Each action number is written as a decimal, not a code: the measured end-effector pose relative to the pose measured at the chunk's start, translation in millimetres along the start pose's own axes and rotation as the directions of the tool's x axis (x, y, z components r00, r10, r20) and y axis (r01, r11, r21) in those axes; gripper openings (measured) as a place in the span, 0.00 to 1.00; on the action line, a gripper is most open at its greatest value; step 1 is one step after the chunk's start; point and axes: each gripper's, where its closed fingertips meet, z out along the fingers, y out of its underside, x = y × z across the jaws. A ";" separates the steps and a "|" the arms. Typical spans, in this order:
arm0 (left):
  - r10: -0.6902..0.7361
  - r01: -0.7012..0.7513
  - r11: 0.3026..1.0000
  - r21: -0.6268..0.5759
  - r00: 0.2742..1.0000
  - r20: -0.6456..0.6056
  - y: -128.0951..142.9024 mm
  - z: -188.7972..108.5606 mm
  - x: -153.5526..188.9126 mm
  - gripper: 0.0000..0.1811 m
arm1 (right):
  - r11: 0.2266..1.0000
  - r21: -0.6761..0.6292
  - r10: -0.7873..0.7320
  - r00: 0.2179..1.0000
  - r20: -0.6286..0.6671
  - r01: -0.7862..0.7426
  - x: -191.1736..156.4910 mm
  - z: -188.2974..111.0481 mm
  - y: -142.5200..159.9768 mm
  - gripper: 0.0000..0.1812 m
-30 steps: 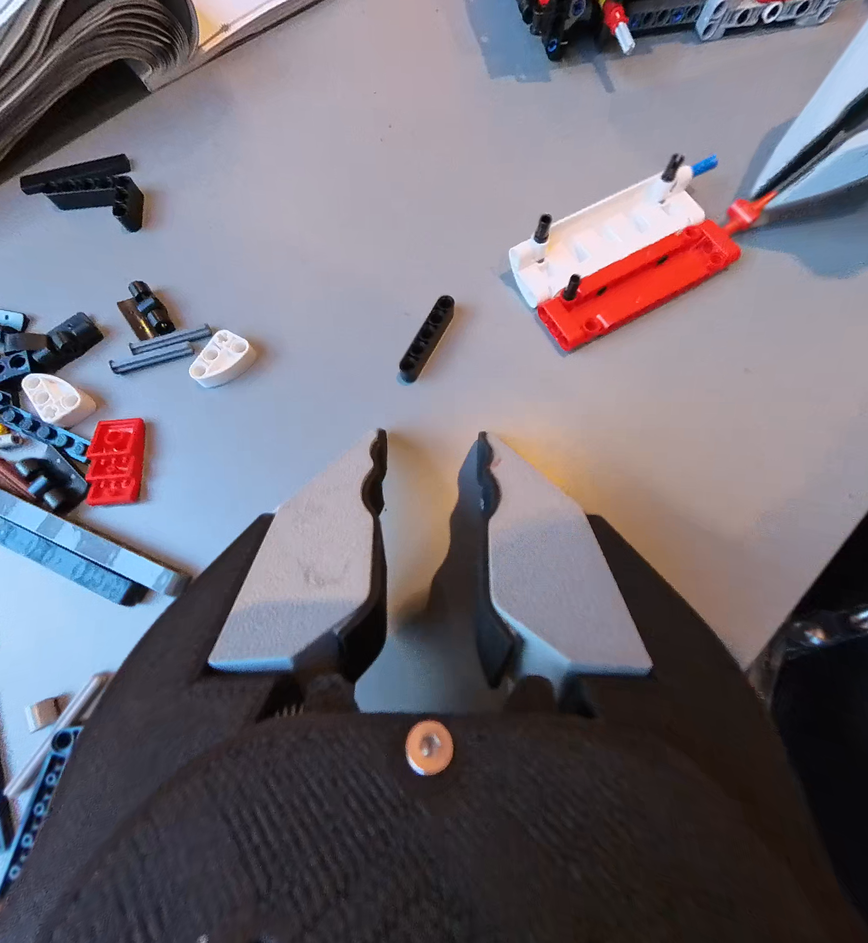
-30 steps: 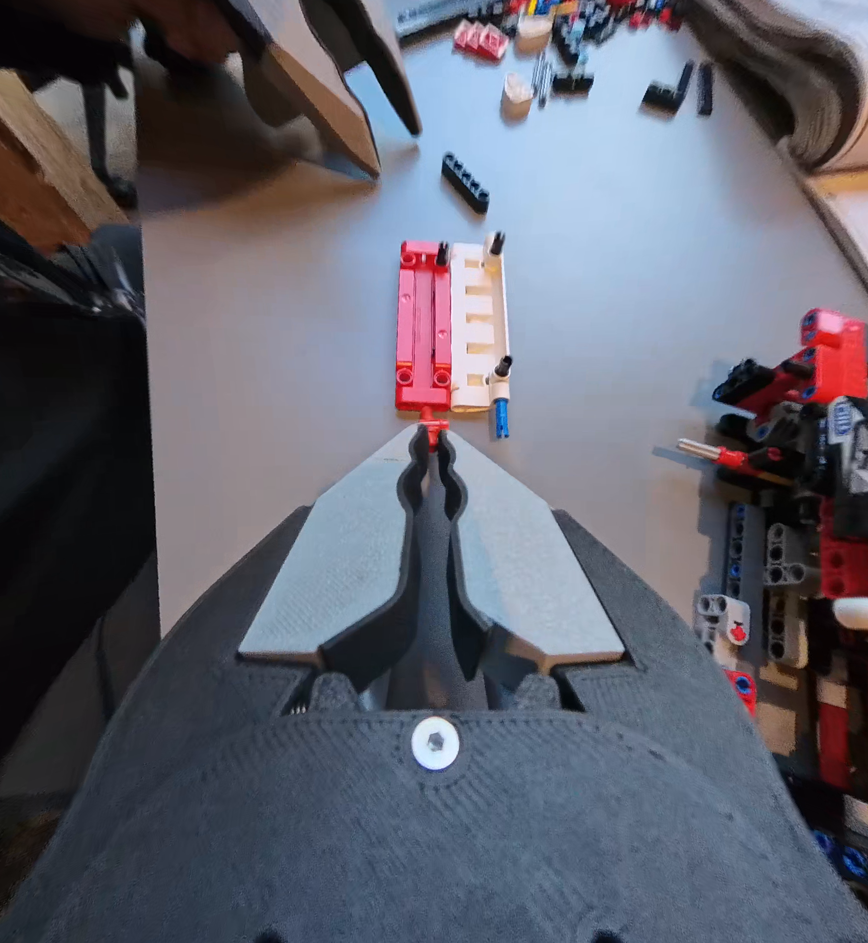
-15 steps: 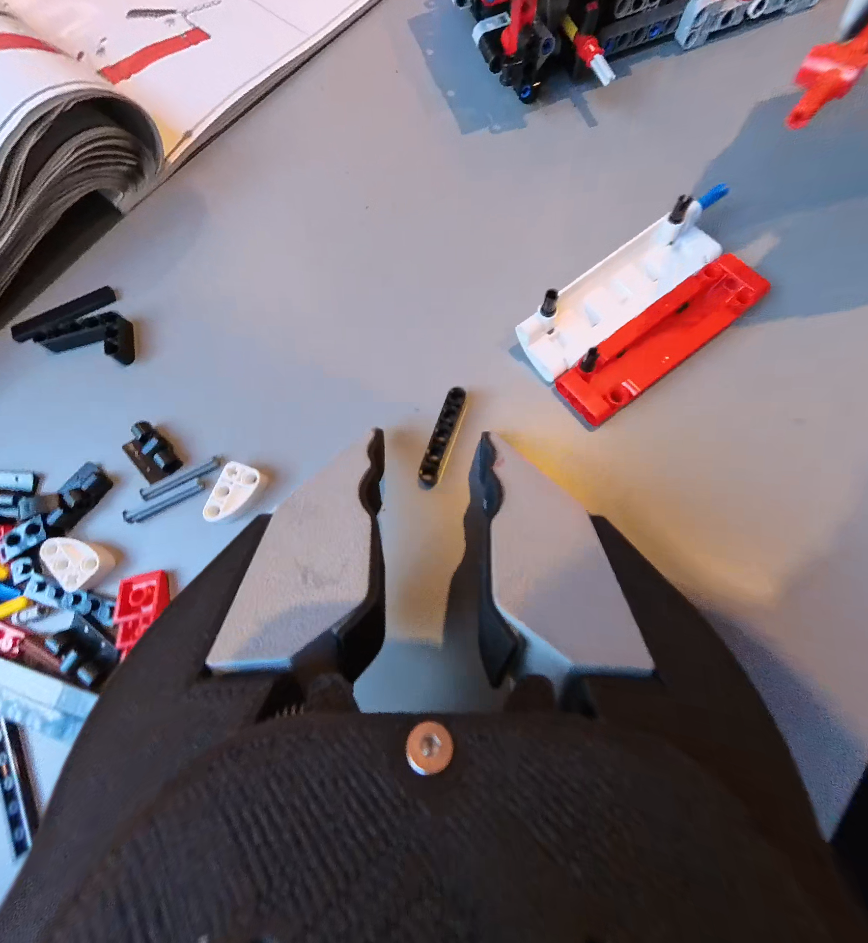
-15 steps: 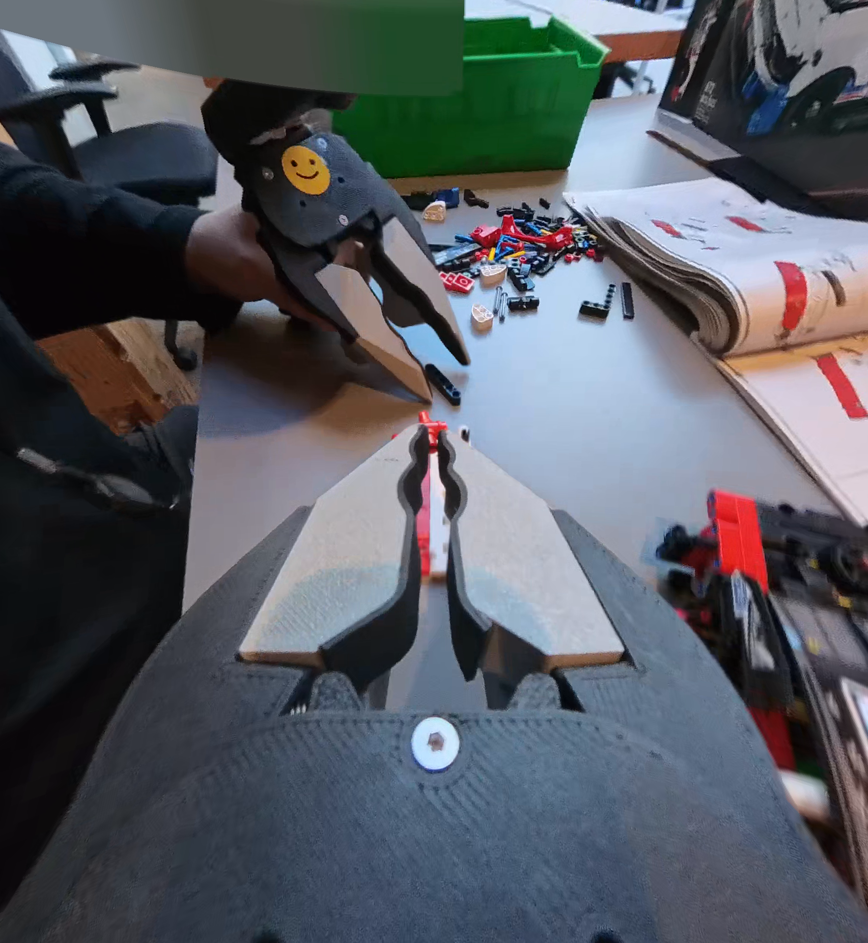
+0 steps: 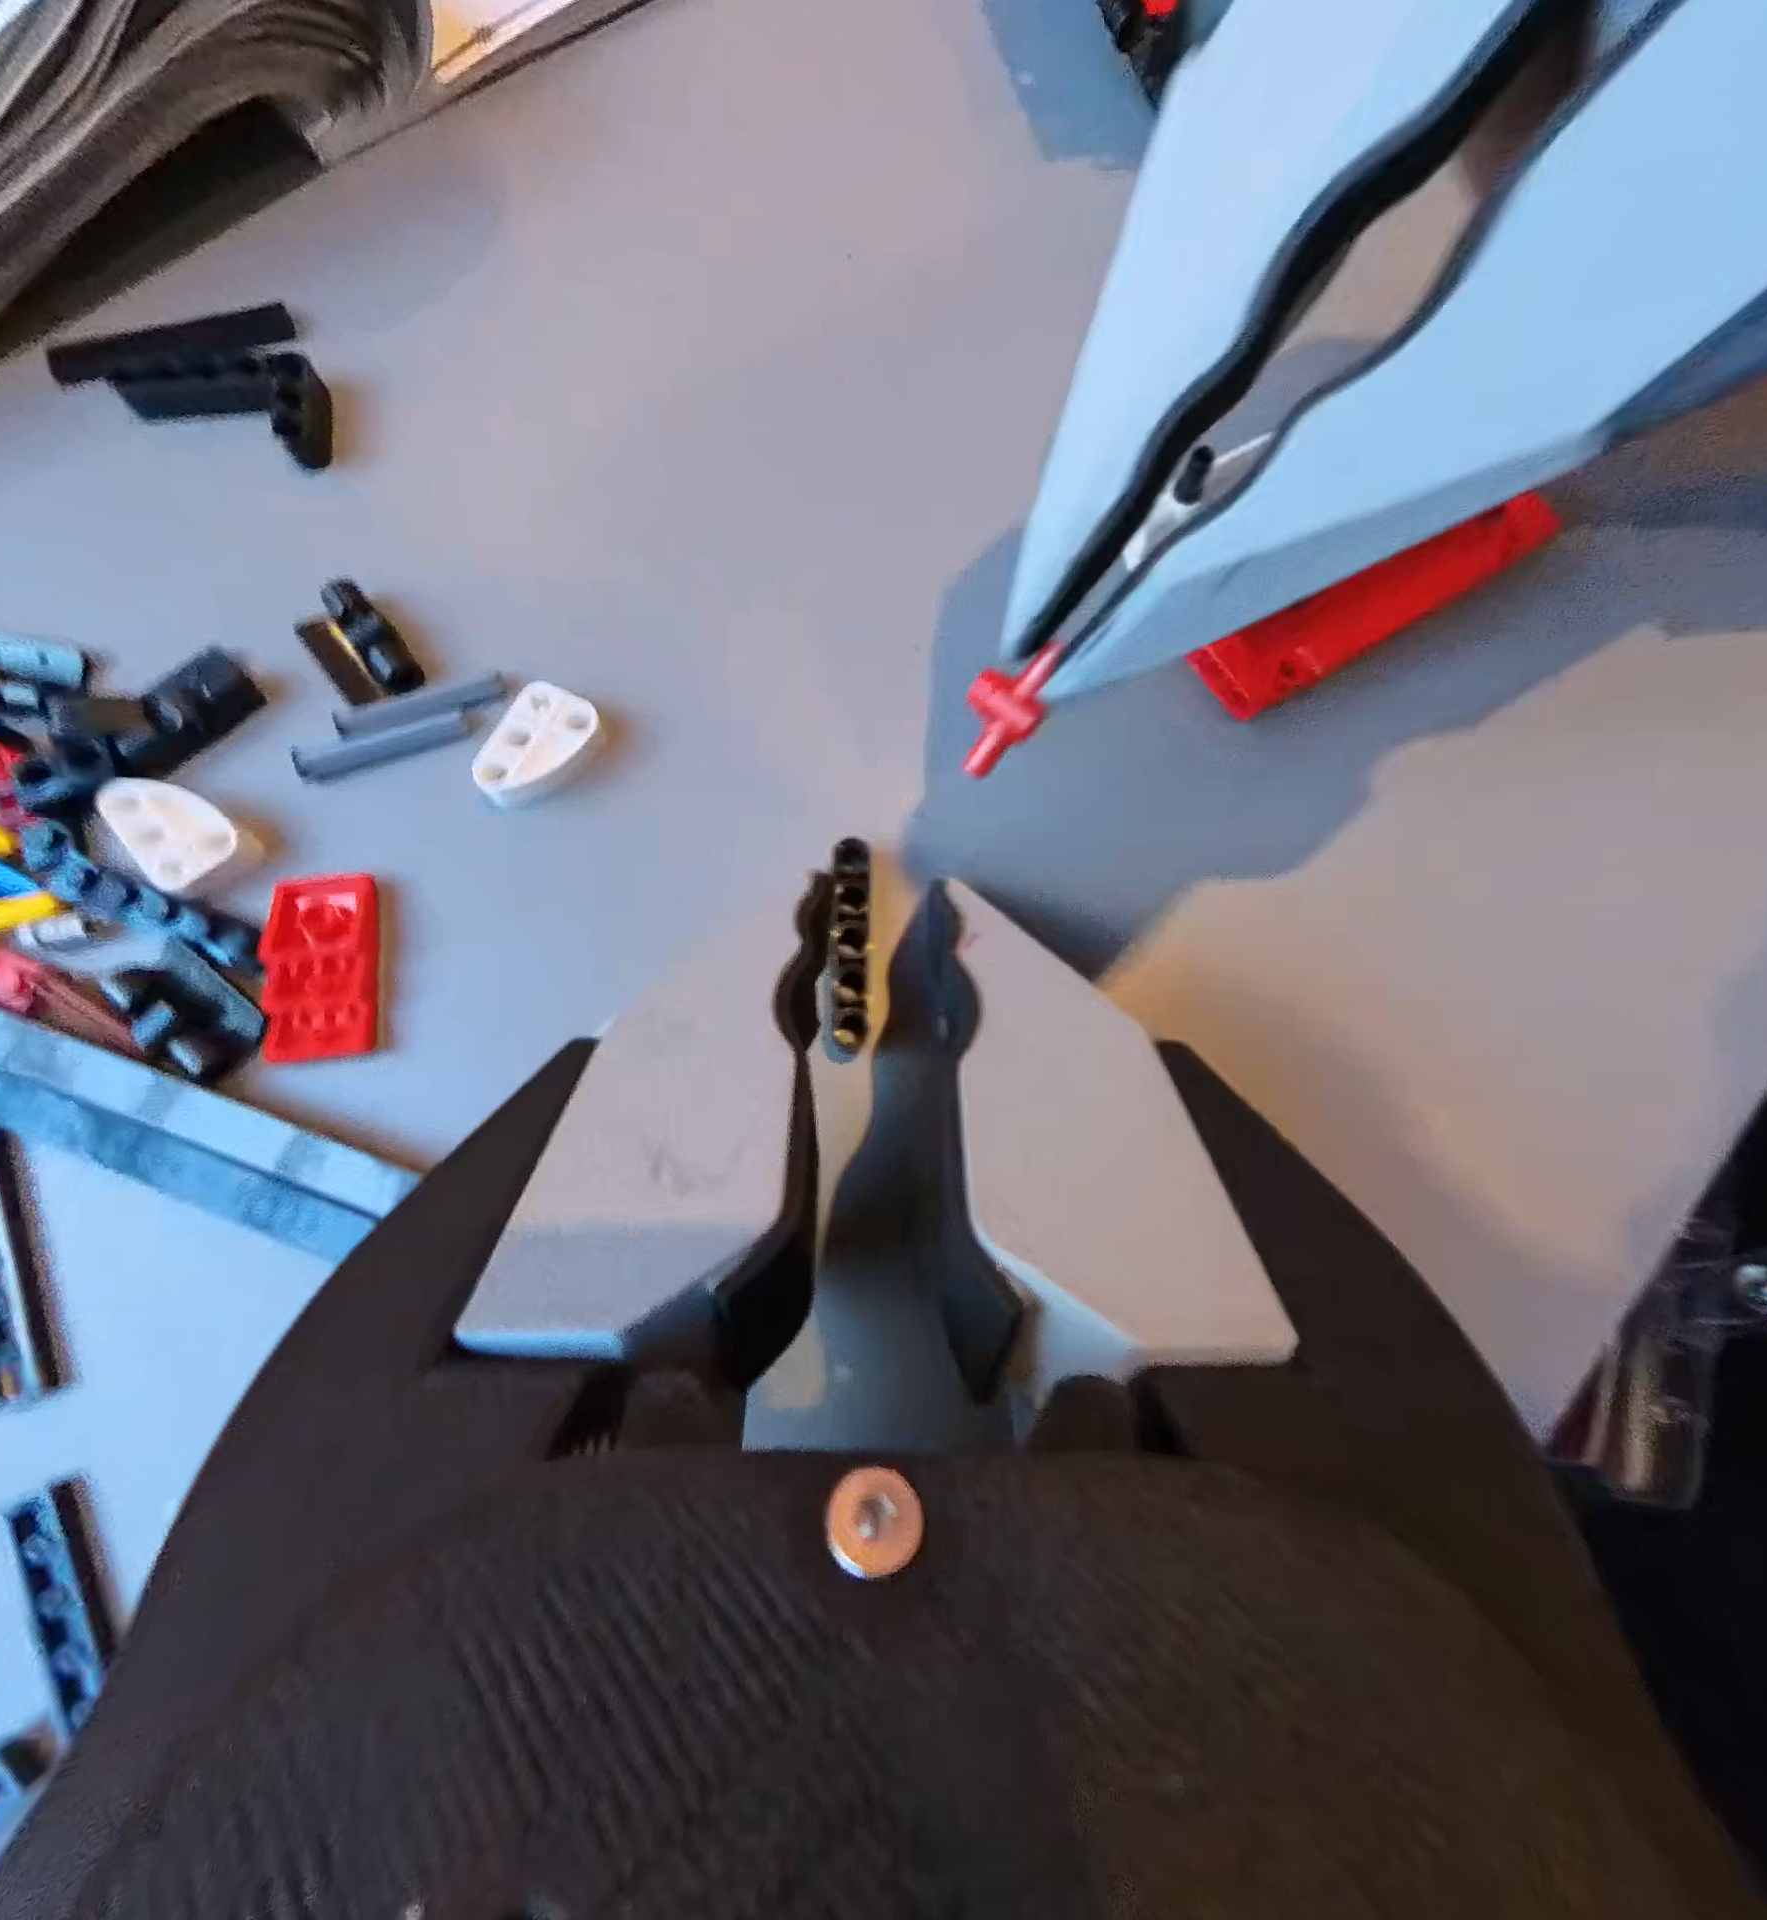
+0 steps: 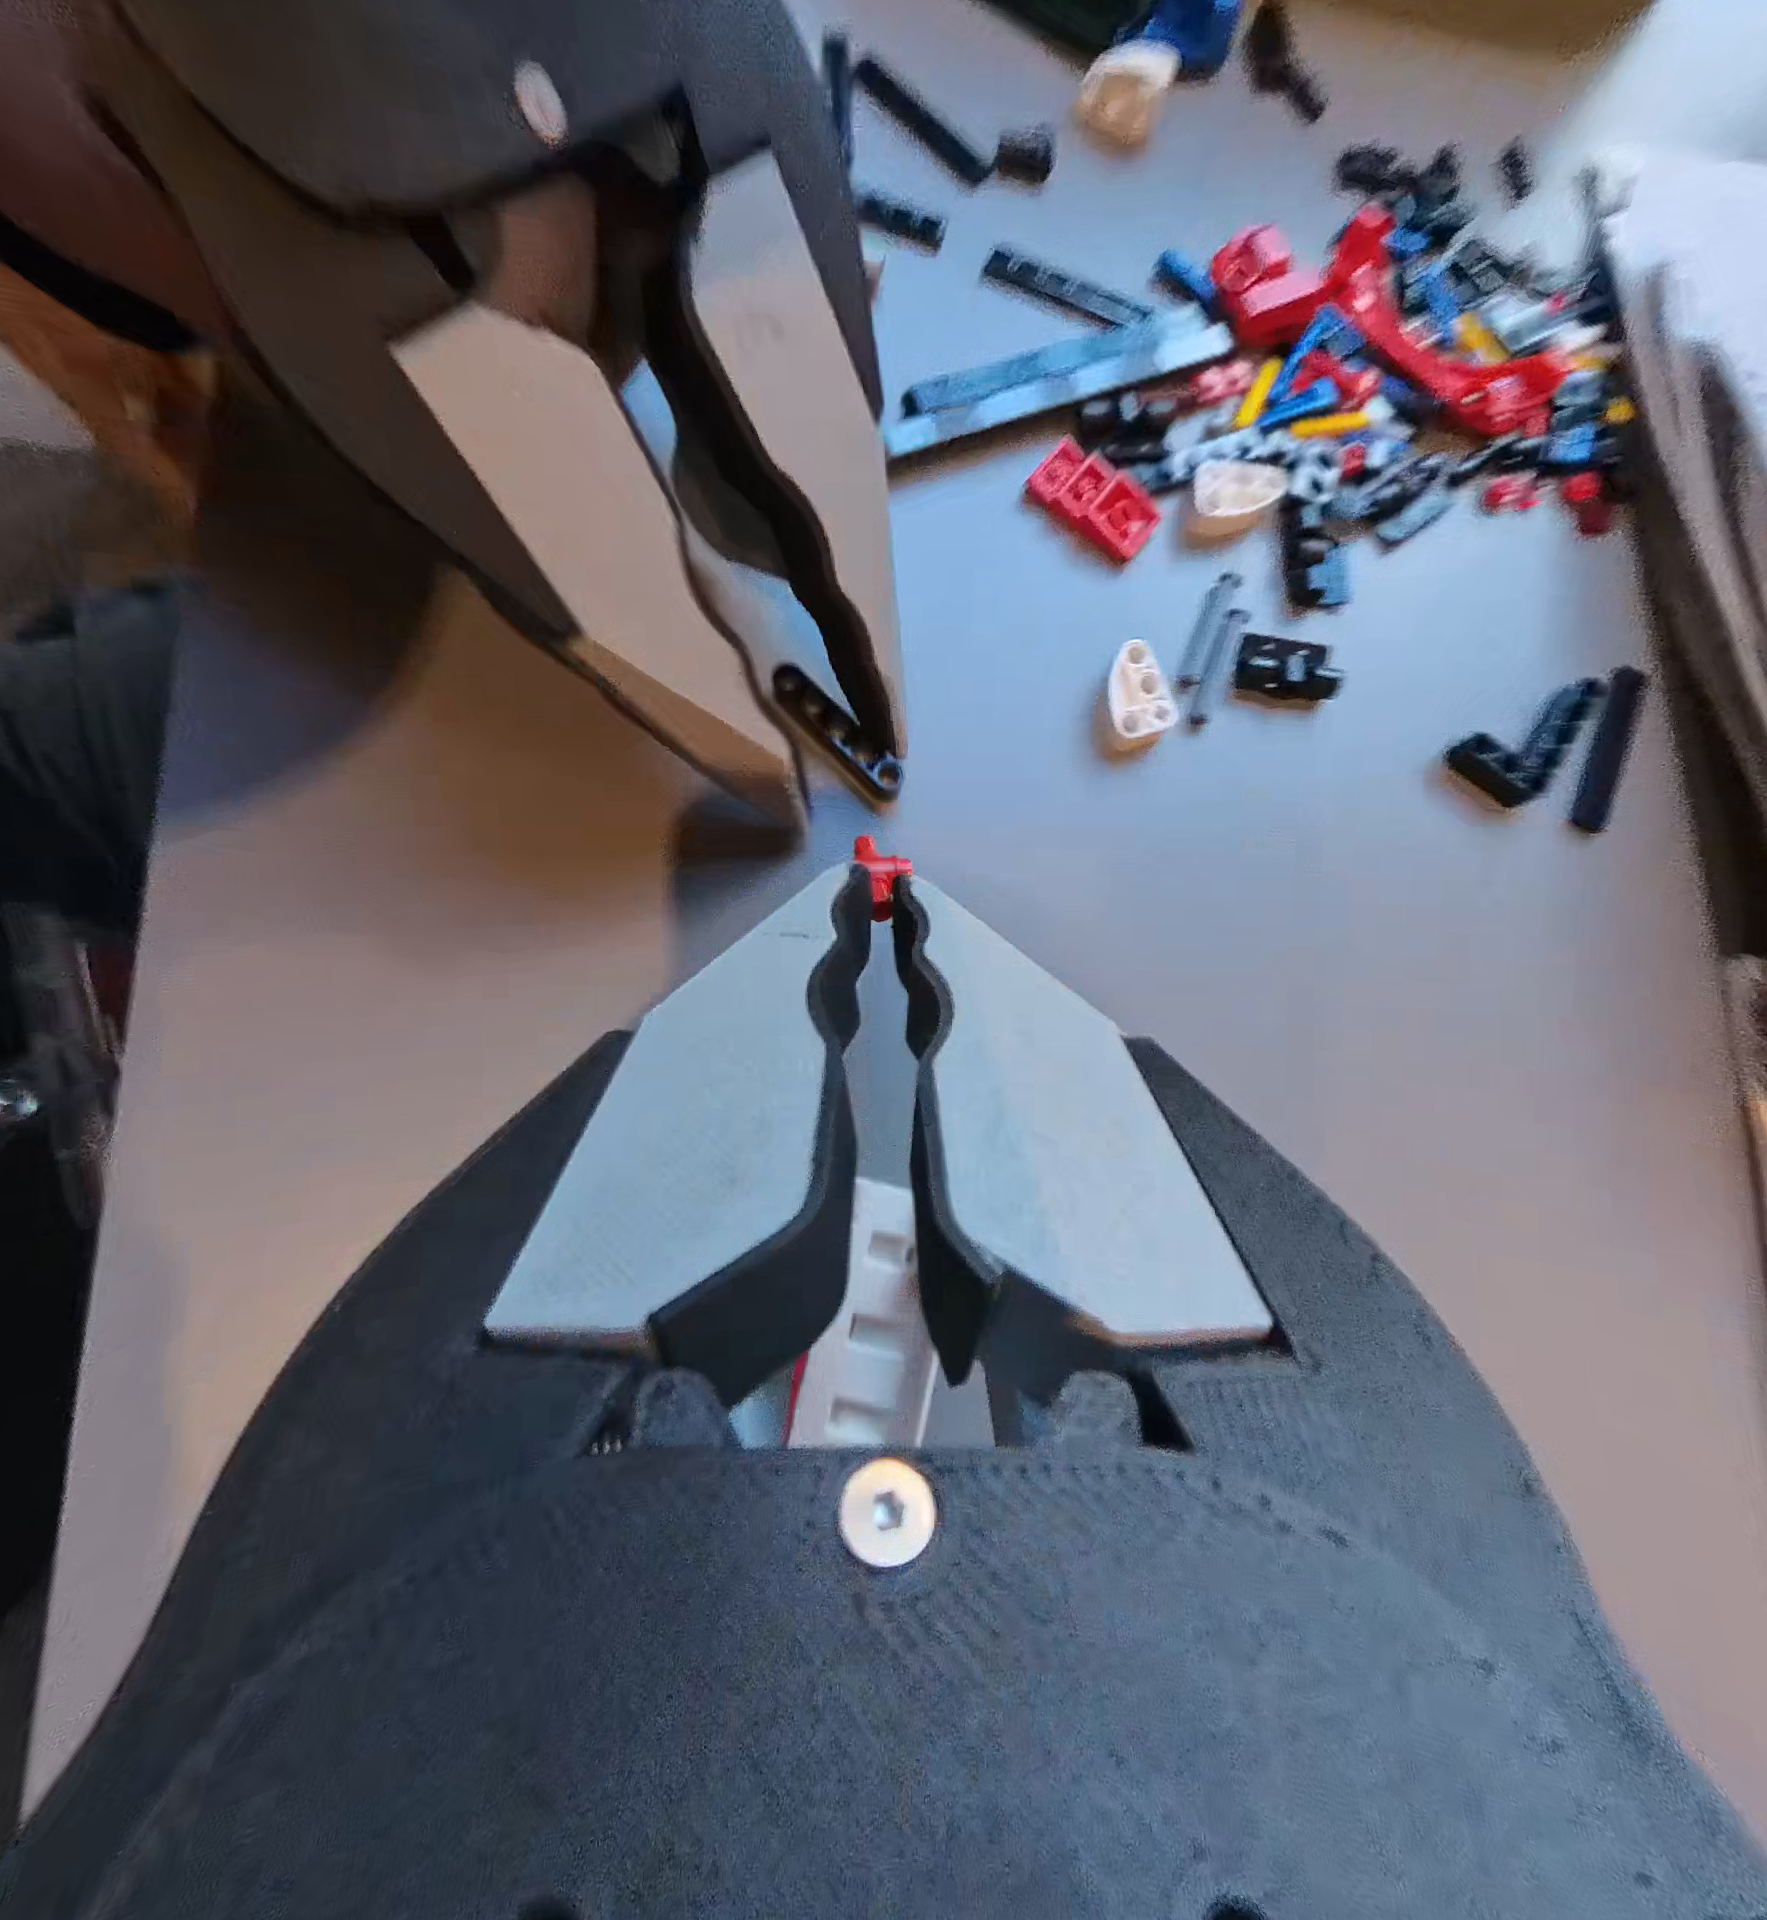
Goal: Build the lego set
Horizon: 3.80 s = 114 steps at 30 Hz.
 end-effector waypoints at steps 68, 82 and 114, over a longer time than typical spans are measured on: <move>0.118 -0.122 0.981 -0.152 0.992 -0.037 -30.2 30.8 -37.8 0.06 | 0.979 0.180 0.116 0.988 -0.099 -0.097 20.7 -66.9 19.4 0.14; 0.067 -0.068 0.998 0.015 0.998 0.021 -48.7 14.1 -23.0 0.15 | 0.964 0.232 0.158 0.980 -0.123 -0.126 30.9 -67.9 15.7 0.13; -0.217 0.174 0.972 0.157 0.923 0.318 11.5 -102.2 -133.2 0.00 | 0.919 0.391 0.176 0.941 -0.289 -0.052 48.5 -89.4 -0.9 0.03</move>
